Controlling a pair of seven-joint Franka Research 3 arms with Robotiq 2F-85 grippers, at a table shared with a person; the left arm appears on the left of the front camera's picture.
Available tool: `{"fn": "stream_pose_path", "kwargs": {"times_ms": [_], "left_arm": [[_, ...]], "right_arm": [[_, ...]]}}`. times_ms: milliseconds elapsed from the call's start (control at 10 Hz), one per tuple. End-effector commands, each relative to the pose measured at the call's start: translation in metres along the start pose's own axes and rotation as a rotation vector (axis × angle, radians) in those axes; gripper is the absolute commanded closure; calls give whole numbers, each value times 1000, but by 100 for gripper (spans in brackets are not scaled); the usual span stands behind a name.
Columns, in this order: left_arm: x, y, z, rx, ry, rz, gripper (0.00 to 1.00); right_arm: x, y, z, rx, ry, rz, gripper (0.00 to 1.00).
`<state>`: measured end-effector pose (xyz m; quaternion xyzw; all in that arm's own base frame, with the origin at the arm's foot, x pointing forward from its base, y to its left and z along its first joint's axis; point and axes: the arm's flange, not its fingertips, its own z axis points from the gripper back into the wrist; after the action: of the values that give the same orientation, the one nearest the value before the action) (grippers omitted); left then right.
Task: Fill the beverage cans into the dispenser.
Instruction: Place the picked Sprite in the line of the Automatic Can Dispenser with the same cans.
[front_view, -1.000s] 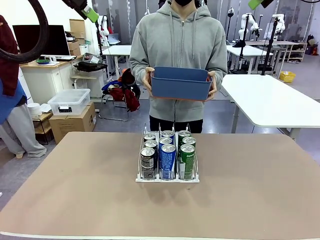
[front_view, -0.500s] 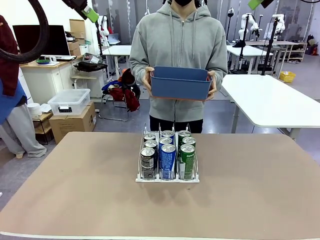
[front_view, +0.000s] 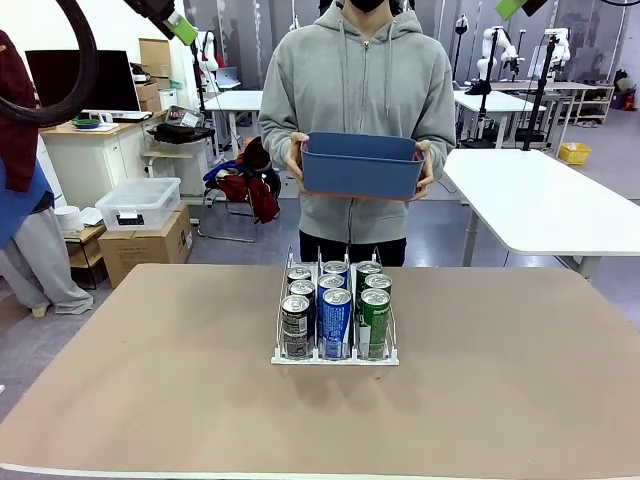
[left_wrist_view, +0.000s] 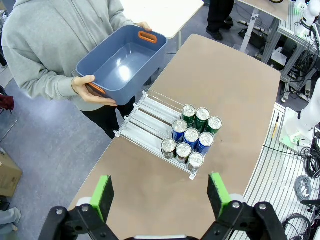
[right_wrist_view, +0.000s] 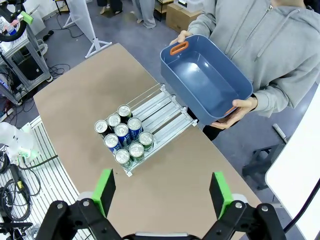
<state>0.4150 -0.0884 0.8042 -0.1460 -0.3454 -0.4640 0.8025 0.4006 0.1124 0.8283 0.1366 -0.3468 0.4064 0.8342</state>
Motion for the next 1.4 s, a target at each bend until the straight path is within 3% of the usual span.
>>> {"fn": "stream_pose_path", "kwargs": {"times_ms": [0,1300], "left_arm": [[-3,0,1,-16,-7,-7,0],[-3,0,1,-16,-7,-7,0]], "right_arm": [[-3,1,1,5,0,3,0],[-3,1,1,5,0,3,0]]}}
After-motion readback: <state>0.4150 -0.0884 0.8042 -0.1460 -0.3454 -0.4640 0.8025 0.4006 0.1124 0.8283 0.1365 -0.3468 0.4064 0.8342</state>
